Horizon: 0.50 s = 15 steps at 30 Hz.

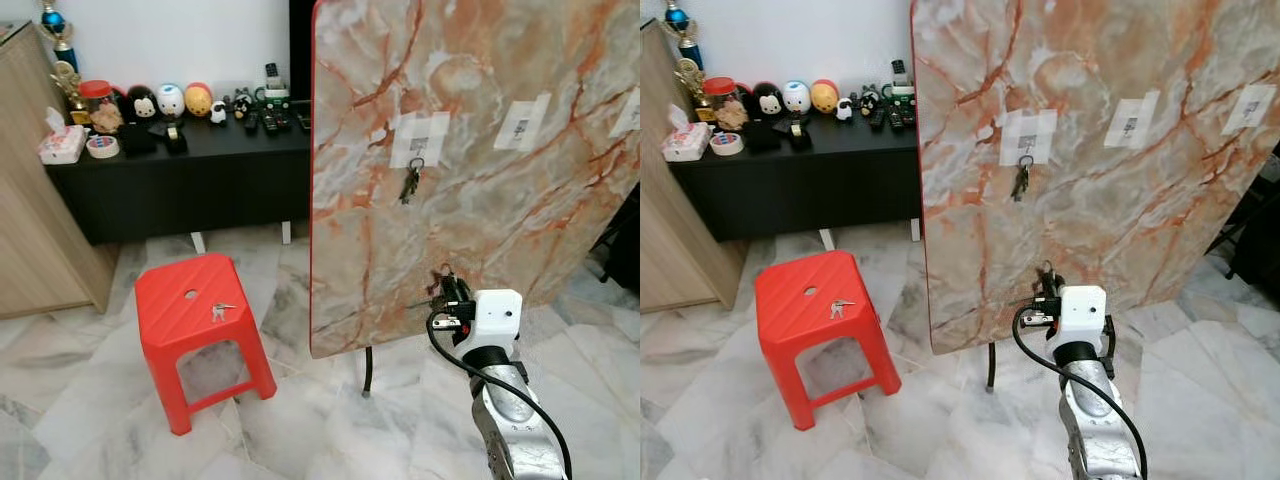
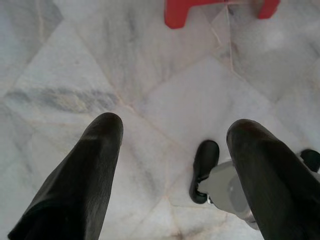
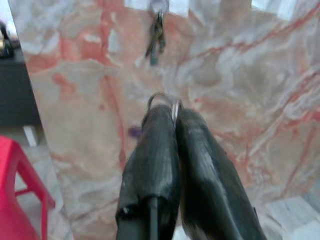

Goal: Hang keys on a hook

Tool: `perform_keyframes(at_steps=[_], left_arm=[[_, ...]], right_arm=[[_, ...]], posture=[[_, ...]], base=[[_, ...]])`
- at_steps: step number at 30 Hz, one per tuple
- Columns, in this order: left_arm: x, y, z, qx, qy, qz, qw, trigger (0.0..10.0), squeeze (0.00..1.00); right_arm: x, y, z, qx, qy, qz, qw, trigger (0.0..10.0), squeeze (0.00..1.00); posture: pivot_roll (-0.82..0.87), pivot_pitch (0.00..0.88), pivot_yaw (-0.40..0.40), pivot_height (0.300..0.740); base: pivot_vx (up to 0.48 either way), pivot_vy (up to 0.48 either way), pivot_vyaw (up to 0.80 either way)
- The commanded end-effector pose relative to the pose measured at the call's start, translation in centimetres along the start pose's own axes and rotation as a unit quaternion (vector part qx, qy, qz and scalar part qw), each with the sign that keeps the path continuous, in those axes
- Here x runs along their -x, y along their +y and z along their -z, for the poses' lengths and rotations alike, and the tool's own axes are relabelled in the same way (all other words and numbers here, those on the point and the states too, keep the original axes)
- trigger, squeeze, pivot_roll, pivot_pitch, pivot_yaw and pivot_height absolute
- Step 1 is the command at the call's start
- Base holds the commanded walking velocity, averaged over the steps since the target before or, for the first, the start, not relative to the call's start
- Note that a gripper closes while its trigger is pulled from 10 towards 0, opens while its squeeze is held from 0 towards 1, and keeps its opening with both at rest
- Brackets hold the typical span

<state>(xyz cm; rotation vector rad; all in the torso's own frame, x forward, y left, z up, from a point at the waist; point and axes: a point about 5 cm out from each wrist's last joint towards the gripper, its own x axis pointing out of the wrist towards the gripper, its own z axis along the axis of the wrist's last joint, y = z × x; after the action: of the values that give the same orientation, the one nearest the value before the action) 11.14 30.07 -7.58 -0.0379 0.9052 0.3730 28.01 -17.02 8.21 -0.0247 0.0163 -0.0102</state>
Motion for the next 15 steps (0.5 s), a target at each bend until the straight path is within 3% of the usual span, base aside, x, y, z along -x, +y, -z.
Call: perform_keyframes(at_steps=[1,9,15], left_arm=[[-0.2,0.0,-0.4,-0.004,-0.001,-0.005,1.0,10.0,0.0],[-1.0,-2.7,-2.1,-0.012,-0.015,0.006,1.0,10.0,0.0],[-1.2,-4.2,-2.2,-0.004,-0.012,0.006,1.0,10.0,0.0]], right_arm=[[-0.3,-0.5,-1.2,0.001,-0.027,0.02,0.999,10.0,0.0],[0.0,-0.8,-1.0,0.016,-0.025,0.031,0.999,10.0,0.0],[-0.2,-0.5,-1.0,0.012,-0.022,0.036,0.999,10.0,0.0]], posture=[[0.05,0.0,-0.01,0.74],[0.04,0.0,0.012,0.74],[0.04,0.0,0.0,0.74]], base=[[0.0,0.0,0.0],[0.0,0.0,0.0],[0.0,0.0,0.0]])
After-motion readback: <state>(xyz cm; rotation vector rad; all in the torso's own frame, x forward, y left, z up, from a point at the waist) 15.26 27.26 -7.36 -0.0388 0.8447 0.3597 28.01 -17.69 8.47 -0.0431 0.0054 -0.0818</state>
